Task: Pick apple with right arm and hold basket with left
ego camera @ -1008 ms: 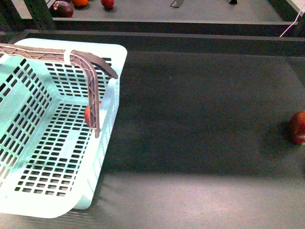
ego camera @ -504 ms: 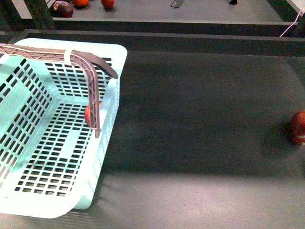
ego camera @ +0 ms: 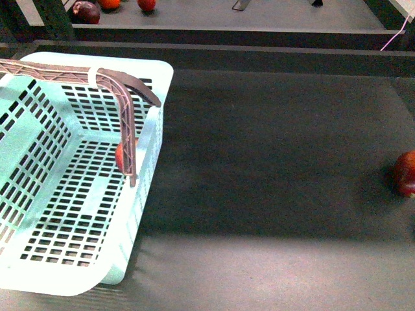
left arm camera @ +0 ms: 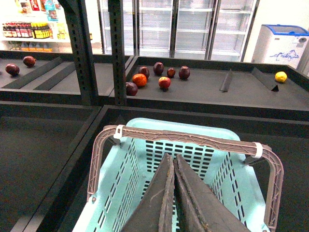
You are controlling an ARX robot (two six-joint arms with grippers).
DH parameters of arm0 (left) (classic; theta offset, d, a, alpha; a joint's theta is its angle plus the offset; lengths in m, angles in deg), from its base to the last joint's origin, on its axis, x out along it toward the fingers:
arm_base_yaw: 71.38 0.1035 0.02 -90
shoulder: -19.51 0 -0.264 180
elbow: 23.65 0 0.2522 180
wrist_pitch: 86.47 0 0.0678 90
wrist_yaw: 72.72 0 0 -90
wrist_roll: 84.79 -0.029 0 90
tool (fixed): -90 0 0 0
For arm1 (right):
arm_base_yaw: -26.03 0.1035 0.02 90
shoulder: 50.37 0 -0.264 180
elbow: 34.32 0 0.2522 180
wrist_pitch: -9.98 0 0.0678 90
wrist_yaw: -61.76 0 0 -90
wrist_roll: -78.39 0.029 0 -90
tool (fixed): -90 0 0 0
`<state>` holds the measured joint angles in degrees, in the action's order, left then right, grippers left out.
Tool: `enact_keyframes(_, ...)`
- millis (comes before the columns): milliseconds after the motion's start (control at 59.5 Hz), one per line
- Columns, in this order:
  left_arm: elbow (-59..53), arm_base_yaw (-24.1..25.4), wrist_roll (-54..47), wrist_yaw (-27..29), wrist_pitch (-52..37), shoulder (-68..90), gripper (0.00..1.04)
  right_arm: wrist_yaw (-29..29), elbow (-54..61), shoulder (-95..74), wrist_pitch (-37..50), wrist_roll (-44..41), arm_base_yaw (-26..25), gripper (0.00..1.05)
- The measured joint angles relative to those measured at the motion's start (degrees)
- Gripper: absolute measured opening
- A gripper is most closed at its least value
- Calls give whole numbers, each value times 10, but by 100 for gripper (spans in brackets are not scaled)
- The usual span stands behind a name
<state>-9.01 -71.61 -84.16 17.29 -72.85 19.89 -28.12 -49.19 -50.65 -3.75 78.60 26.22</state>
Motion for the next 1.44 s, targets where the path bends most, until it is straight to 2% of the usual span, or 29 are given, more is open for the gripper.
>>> enact_keyframes(571,0,0,0,0,1,0,4,0,0,0,0,0,0,96)
enact_keyframes(605,0,0,0,0,1,0,8,0,0,0,0,0,0,96)
enact_keyframes(722,0,0,0,0,1,0,33,0,0,0,0,0,0,96)
enact_keyframes(1075,0,0,0,0,1,0,96,0,0,0,0,0,0,96)
enact_keyframes(1109,0,0,0,0,1,0,99,0,0,0,0,0,0,96)
enact_keyframes(1445,0,0,-1,0,1,0,98,0,0,0,0,0,0,96)
